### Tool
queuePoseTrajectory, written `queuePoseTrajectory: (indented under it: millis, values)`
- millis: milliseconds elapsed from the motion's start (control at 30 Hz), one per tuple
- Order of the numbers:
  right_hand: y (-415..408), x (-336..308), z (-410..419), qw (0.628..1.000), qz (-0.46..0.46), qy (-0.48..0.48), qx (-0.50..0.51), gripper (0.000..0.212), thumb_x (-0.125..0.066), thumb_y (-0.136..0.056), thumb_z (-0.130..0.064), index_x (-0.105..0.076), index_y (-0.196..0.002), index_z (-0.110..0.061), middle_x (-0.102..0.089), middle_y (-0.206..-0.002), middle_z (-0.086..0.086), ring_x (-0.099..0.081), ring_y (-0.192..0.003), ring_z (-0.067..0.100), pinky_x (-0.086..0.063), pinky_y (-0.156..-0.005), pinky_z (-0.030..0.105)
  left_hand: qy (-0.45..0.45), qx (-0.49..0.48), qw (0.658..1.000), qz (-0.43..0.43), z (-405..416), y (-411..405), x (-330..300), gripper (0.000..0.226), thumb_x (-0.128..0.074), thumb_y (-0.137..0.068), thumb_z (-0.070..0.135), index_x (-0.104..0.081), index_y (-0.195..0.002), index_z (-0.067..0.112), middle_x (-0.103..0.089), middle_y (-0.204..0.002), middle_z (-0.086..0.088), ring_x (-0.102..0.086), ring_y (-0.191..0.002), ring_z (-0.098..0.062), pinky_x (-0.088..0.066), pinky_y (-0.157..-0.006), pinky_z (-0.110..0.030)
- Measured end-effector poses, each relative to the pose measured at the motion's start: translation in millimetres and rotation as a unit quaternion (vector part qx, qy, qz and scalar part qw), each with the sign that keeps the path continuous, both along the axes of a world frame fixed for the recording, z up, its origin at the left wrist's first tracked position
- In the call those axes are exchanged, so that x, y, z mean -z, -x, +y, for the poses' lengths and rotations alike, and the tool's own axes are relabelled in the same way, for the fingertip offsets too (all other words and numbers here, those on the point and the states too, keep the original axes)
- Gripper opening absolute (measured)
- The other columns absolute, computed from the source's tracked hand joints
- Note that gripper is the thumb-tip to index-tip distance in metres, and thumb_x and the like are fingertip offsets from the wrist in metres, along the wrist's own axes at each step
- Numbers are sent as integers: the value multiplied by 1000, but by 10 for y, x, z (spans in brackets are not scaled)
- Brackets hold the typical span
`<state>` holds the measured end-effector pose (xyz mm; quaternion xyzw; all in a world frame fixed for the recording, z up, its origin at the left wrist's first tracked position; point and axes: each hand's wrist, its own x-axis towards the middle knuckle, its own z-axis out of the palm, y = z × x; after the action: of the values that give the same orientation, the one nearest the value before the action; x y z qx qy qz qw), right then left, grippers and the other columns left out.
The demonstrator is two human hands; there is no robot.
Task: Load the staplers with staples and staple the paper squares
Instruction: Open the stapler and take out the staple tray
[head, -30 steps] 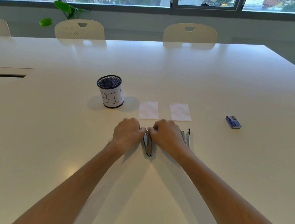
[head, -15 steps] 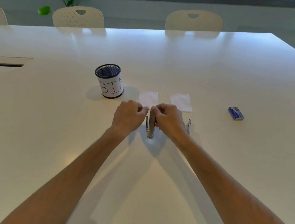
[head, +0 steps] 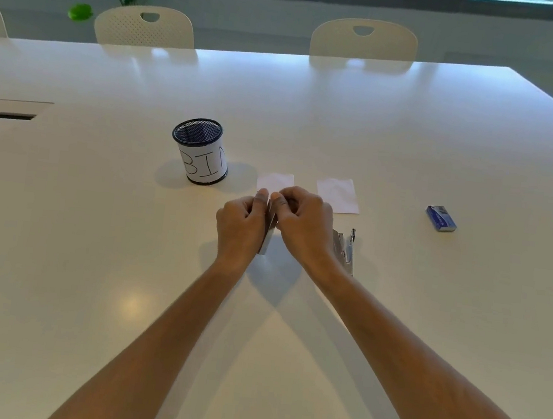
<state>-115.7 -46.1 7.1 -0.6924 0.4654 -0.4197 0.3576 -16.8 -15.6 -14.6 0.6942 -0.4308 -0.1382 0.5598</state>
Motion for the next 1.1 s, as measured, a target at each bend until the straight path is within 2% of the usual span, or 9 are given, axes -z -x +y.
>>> queuePoseTrajectory:
  millis: [100, 233, 500, 633, 700, 800, 900, 1000, 1100]
  values:
    - [-39, -21, 38, 999, 23, 38, -1, 15, -61, -89, -28, -71, -82, -19, -68, -66, -6, -63, -64, 12, -55, -66, 35, 17, -8, 999, 38, -22, -5, 40, 56, -47, -97, 33, -45, -44, 15, -40, -35, 11, -34, -37, -5, -28, -42, -14]
    - [-67, -64, 42, 997, 36, 69, -4, 15, -61, -88, -27, -70, -82, -16, -67, -65, -3, -62, -62, 15, -53, -65, 36, 30, -18, 995, 92, -50, -24, 45, 56, -48, -96, 36, -53, -53, 1, -43, -43, 2, -37, -45, -13, -35, -50, -30]
    - [-84, -72, 116, 991, -1, 131, 19, 16, -62, -88, -26, -72, -84, -13, -68, -65, -2, -64, -59, 15, -55, -61, 35, 53, -23, 982, 181, -40, 39, -6, 50, -51, -95, 37, -65, -62, 2, -56, -53, -10, -48, -52, -20, -44, -54, -37]
    - [-92, -92, 163, 983, -35, 175, 40, 12, -65, -87, -17, -72, -81, -9, -68, -64, 0, -63, -56, 16, -54, -56, 37, 39, -29, 971, 233, -40, 87, 2, 53, -51, -94, 39, -59, -59, -1, -54, -51, -9, -48, -50, -22, -41, -49, -36]
    - [-72, -95, 191, 973, -51, 221, 48, 10, -66, -85, -12, -72, -80, -5, -68, -64, 1, -62, -53, 17, -53, -52, 36, 24, -92, 948, 304, -65, 22, -32, 48, -51, -95, 35, -61, -58, 6, -58, -54, -3, -56, -53, -19, -45, -49, -31]
    - [-63, -46, 303, 957, -47, 285, 12, 8, -67, -83, -10, -70, -80, -3, -68, -68, 1, -60, -52, 16, -52, -48, 34, 45, -146, 922, 356, -65, -200, -120, 40, -47, -97, 34, -64, -71, 9, -58, -57, -2, -54, -51, -17, -42, -45, -25]
    - [-87, -26, 393, 953, -49, 299, -12, 9, -66, -81, -12, -67, -78, -3, -67, -68, 1, -60, -53, 15, -52, -48, 34, 90, -125, 917, 368, -12, -325, -179, 39, -47, -97, 36, -64, -74, 9, -52, -47, 3, -45, -40, -10, -38, -38, -22]
    - [-98, -35, 413, 955, -41, 293, -22, 7, -68, -79, -10, -66, -78, -4, -66, -67, 0, -59, -52, 15, -51, -48, 34, 81, -121, 912, 383, 19, -354, -177, 40, -48, -96, 40, -65, -75, 10, -53, -49, 3, -47, -43, -10, -39, -41, -23]
    - [-79, -28, 443, 959, -21, 279, -33, 7, -70, -78, -10, -65, -77, -6, -60, -65, -7, -54, -52, 9, -49, -48, 27, 72, -118, 905, 401, 28, -385, -159, 39, -49, -95, 41, -65, -76, 10, -53, -50, 1, -46, -44, -12, -40, -41, -24]
